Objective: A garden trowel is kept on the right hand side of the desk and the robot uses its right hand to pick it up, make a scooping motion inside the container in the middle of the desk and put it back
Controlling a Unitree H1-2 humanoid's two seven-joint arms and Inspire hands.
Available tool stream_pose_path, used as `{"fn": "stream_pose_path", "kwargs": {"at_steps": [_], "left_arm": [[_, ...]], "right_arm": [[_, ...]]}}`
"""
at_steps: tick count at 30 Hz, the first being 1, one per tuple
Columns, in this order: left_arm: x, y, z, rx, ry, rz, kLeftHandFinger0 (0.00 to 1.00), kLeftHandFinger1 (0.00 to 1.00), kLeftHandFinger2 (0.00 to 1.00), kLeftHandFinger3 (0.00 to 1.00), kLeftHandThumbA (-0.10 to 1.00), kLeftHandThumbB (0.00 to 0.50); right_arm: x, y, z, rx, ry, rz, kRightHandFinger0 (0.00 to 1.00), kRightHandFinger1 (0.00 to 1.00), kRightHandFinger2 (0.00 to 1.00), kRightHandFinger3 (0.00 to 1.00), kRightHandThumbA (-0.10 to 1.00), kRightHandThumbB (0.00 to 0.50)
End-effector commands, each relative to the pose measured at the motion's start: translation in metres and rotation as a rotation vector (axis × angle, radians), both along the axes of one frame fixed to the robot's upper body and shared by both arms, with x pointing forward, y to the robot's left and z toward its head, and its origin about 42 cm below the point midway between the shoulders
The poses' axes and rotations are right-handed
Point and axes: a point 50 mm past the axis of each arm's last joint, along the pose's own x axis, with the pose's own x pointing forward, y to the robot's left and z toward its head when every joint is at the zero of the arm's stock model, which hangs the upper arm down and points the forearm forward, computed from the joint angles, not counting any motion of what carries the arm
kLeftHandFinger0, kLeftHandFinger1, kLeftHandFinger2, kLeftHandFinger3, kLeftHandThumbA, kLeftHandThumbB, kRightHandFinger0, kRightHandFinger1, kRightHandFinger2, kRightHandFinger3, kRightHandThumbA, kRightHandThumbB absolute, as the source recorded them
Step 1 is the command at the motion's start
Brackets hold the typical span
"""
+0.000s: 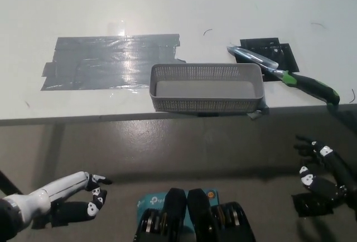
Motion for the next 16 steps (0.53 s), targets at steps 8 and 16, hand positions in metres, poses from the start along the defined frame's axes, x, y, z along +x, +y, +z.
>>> {"fn": "stream_pose_path", "kwargs": {"at_steps": [8,16], "left_arm": [[0.0026,0.0033,0.0038,-0.027,-0.055,0.035,0.95,0.86,0.93,1.0,1.0,0.403],[0.0011,0.0027,-0.0011,-0.049,-0.047,0.044,0.99,0.89,0.94,1.0,1.0,0.342]], "right_arm": [[0.0156,-0.0149,0.0207,-0.099,-0.156,-0.029,0.77,0.85,0.88,1.0,0.07,0.166],[0.0152,-0.0156,0.0188,-0.117,-0.127,-0.031,1.0,1.0,1.0,1.0,0.11,0.164]]}}
